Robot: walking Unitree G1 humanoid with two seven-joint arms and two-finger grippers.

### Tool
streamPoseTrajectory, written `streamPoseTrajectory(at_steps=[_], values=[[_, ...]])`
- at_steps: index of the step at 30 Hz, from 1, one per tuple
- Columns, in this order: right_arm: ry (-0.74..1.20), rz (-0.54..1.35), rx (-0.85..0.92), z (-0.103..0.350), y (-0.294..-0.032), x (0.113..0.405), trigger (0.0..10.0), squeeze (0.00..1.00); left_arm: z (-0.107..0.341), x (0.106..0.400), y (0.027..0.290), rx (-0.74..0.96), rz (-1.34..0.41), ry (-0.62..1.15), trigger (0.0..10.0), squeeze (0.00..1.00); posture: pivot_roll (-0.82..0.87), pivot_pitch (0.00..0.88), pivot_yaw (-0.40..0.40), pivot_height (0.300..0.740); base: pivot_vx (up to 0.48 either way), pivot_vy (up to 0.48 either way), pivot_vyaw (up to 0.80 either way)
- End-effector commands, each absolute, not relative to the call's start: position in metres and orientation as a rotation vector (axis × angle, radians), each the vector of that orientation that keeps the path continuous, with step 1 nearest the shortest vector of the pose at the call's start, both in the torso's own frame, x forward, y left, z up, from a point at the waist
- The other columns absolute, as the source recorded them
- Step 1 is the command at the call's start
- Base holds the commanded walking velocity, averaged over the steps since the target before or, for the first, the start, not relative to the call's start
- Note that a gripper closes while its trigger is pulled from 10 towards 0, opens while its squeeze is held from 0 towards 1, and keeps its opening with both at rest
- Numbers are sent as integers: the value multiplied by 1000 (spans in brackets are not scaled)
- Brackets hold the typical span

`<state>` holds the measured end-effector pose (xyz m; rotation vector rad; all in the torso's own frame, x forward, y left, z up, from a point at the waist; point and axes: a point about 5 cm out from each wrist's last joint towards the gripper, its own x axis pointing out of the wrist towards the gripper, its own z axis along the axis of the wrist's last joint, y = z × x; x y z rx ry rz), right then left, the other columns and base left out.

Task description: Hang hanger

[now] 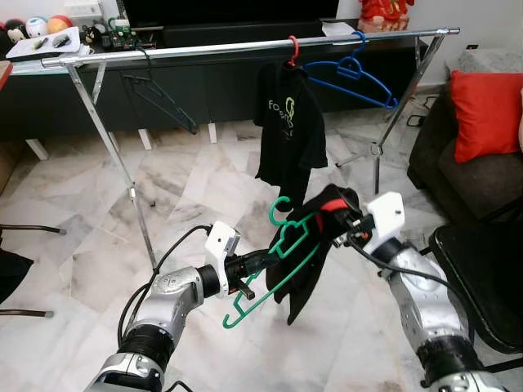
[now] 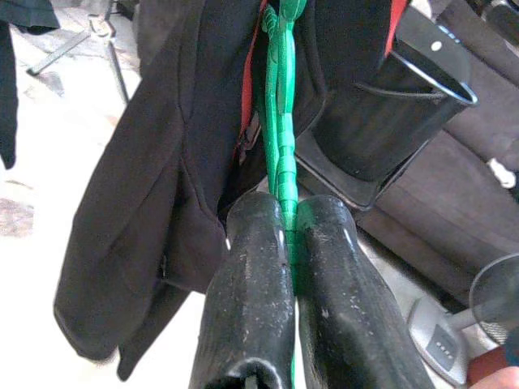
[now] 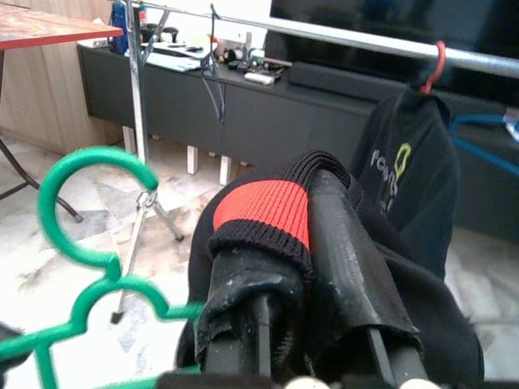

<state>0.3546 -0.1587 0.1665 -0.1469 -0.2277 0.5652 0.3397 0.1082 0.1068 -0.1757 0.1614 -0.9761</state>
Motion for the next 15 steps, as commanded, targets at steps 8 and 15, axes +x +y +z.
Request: streamPoseTrajectory(at_steps=[8, 15], values=[[-201, 648, -181, 167, -156, 359, 10000, 0, 111, 336, 107, -215, -1053, 167, 10000, 0, 17, 157, -16, 740, 0, 0, 0], [-61, 485, -388, 159, -183, 373, 10000, 0, 111, 332, 111, -222, -1089, 182, 10000, 0, 19, 158, -17, 740, 0, 0, 0]])
